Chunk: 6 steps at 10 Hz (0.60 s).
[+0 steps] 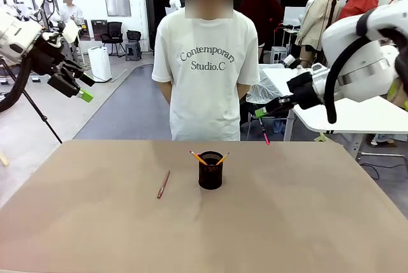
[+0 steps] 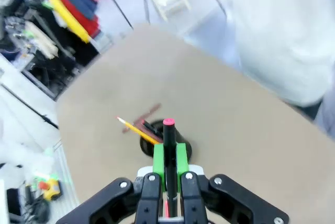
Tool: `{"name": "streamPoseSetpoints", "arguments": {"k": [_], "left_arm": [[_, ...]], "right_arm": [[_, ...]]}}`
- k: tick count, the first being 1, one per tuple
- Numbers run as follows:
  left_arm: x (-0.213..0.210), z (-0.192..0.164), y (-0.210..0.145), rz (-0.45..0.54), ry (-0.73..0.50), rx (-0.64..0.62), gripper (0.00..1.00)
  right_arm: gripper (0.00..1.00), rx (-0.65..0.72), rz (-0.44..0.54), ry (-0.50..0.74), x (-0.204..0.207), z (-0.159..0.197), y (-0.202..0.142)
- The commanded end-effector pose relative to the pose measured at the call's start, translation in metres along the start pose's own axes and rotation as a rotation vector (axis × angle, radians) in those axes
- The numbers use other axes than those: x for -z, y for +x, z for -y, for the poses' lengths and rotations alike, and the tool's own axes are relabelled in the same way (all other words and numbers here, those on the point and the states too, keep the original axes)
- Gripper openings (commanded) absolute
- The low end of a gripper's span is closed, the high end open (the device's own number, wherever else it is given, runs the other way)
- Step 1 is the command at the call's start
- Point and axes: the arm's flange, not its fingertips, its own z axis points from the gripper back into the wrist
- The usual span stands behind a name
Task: Place the pens into the pen holder.
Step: Pick up a writing instrument from the table and place it into the Pen holder.
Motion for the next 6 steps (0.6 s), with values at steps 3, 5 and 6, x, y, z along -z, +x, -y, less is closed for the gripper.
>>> {"name": "streamPoseSetpoints", "arguments": {"k": [3,5,6], "left_arm": [[-0.002,-0.001,0.000,-0.001,0.004,0.003,1.00],[-0.002,-0.001,0.000,-0.001,0.004,0.003,1.00],[-0.002,-0.001,0.000,-0.001,0.004,0.003,1.00]], "right_arm": [[0.00,-0.130,0.243,0.083,-0.003,-0.012,-0.013],[0.00,-0.114,0.194,0.054,-0.010,-0.012,-0.003],[0.00,-0.114,0.194,0.054,-0.010,-0.012,-0.003]]}}
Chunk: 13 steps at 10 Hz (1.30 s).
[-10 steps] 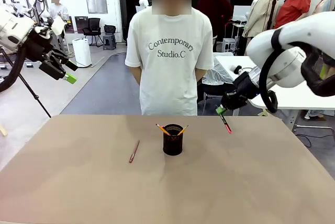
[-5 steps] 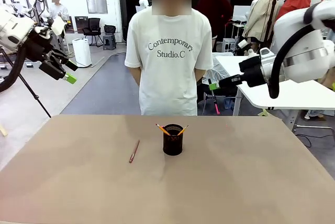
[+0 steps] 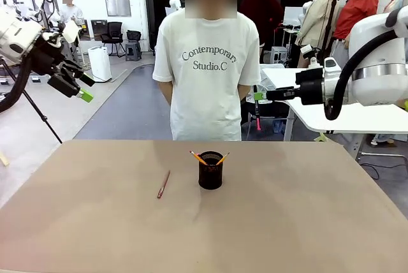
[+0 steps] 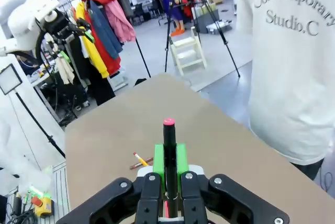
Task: Place the pens into the pen holder.
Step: Pick up a writing instrument from the table and place it into the Pen holder.
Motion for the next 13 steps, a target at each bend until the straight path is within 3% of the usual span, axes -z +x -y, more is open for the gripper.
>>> {"name": "streamPoseSetpoints", "arguments": {"k": [1,5,7,8,13], "left_arm": [[-0.002,-0.001,0.000,-0.001,0.004,0.003,1.00],[-0.002,-0.001,0.000,-0.001,0.004,0.003,1.00],[-0.002,-0.001,0.000,-0.001,0.004,0.003,1.00],[-0.002,-0.001,0.000,-0.001,0.004,0.003,1.00],[-0.002,-0.001,0.000,-0.001,0.004,0.003,1.00]], "right_arm": [[0.00,0.006,-0.029,-0.008,-0.001,0.000,0.002],[0.00,-0.007,-0.014,-0.001,-0.001,0.000,-0.001],[0.00,-0.085,0.036,0.155,0.027,0.023,-0.015],[0.00,-0.110,0.015,0.205,0.039,0.028,-0.022],[0.00,-0.369,0.072,0.304,0.108,0.030,-0.060]]}}
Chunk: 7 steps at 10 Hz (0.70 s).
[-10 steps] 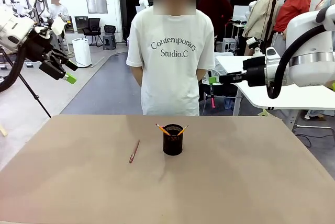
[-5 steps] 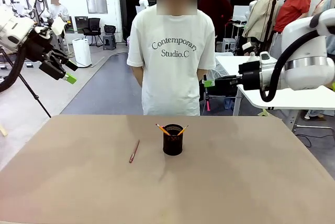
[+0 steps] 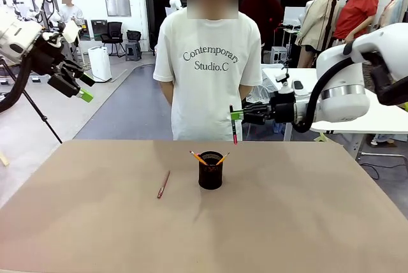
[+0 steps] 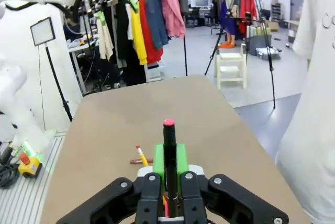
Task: Place the pens into the pen holder.
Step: Pick up a writing instrument from the table and place it into the Pen holder.
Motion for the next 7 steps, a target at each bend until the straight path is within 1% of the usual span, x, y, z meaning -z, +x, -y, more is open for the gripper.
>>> {"name": "streamPoseSetpoints", "arguments": {"k": [1,3,5,6,7], "left_arm": [[-0.002,-0.001,0.000,-0.001,0.004,0.002,1.00],[-0.002,-0.001,0.000,-0.001,0.004,0.002,1.00],[-0.002,-0.001,0.000,-0.001,0.004,0.002,1.00],[-0.002,-0.001,0.000,-0.001,0.004,0.002,1.00],[-0.002,-0.001,0.000,-0.001,0.004,0.002,1.00]], "right_arm": [[0.00,-0.115,0.038,0.037,0.025,0.000,-0.011],[0.00,-0.140,0.083,-0.002,0.041,0.004,-0.016],[0.00,-0.147,0.072,0.016,0.053,0.008,-0.022],[0.00,-0.164,0.064,0.005,0.058,0.011,-0.027],[0.00,-0.152,0.055,0.014,0.064,0.012,-0.033]]}}
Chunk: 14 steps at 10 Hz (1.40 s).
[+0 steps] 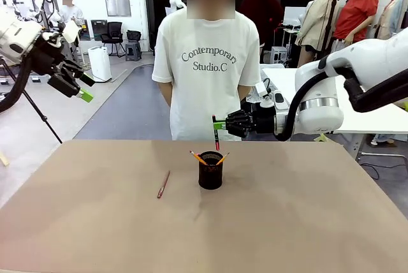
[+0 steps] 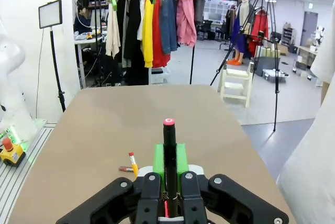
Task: Place the pens into the pen holder.
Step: Pick up a writing instrument from the table and place it into the Pen holder.
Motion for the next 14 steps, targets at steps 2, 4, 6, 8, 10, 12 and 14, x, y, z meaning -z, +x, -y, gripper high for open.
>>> {"name": "streamPoseSetpoints", "arguments": {"k": [2,4,6,8,10,12,14], "left_arm": [[-0.002,-0.001,0.000,-0.002,0.004,0.002,1.00],[-0.002,-0.001,0.000,-0.002,0.004,0.002,1.00],[-0.002,-0.001,0.000,-0.002,0.004,0.002,1.00],[-0.002,-0.001,0.000,-0.002,0.004,0.002,1.00],[-0.002,-0.001,0.000,-0.002,0.004,0.002,1.00],[-0.002,-0.001,0.000,-0.002,0.004,0.002,1.00],[-0.002,-0.001,0.000,-0.002,0.004,0.002,1.00]], "right_arm": [[0.00,-0.016,0.006,-0.013,0.014,0.008,-0.010],[0.00,-0.002,0.006,-0.006,0.013,0.008,-0.012],[0.07,0.004,0.003,-0.002,0.013,0.009,-0.013],[0.45,0.010,0.001,0.006,0.012,0.008,-0.013],[0.84,0.008,-0.001,0.009,0.012,0.008,-0.014],[1.00,0.010,-0.008,0.011,0.010,0.008,-0.009],[1.00,0.042,-0.050,0.057,0.004,0.008,-0.003]]}}
